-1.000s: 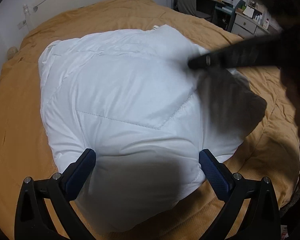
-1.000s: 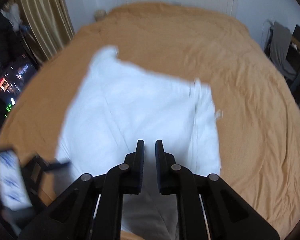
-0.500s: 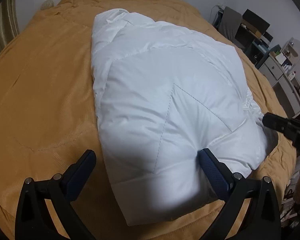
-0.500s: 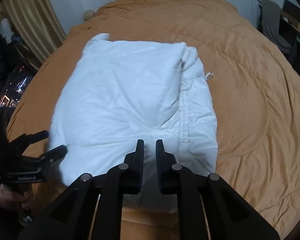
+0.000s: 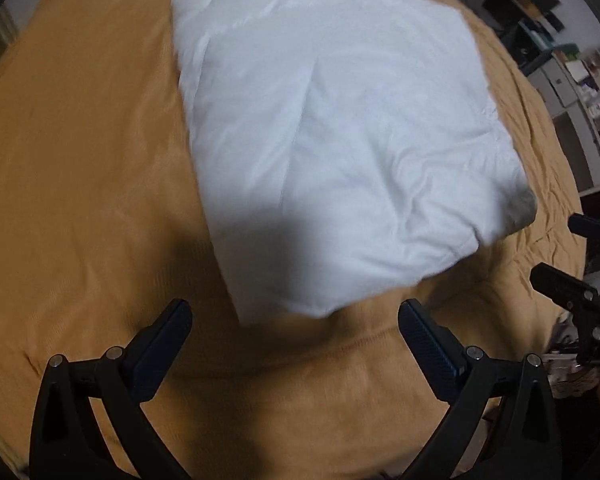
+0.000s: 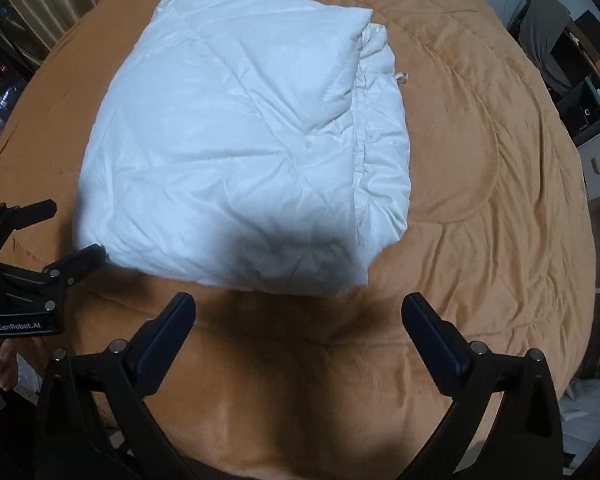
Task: Fold large clothes
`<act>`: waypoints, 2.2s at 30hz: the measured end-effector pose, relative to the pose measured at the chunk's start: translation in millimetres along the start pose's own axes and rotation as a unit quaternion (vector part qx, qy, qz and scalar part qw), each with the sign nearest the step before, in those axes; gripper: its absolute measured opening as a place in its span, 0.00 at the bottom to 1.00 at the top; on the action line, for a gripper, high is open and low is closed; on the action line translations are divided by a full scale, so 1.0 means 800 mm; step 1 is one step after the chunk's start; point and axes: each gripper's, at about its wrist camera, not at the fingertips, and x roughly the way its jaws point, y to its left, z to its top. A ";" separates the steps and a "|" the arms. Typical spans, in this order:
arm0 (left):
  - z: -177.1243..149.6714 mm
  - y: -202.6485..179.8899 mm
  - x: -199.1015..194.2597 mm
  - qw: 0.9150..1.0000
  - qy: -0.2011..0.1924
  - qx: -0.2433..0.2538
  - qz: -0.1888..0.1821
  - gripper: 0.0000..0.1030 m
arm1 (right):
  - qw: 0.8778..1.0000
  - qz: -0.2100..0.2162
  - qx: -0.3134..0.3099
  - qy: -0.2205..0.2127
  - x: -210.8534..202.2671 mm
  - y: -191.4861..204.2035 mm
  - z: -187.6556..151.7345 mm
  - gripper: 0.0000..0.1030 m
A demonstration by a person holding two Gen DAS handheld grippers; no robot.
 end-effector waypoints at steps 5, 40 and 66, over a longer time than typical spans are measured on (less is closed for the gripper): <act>-0.016 0.018 -0.080 0.997 0.000 -0.054 0.056 1.00 | 0.999 -0.040 0.001 -0.006 -0.079 0.007 -0.016 1.00; -0.102 -0.090 -0.290 0.972 -0.182 -0.068 0.133 1.00 | 0.994 -0.027 0.050 -0.093 -0.237 0.010 -0.112 1.00; -0.099 -0.094 -0.286 0.974 -0.177 -0.065 0.122 1.00 | 0.995 -0.015 0.039 -0.087 -0.238 0.027 -0.122 1.00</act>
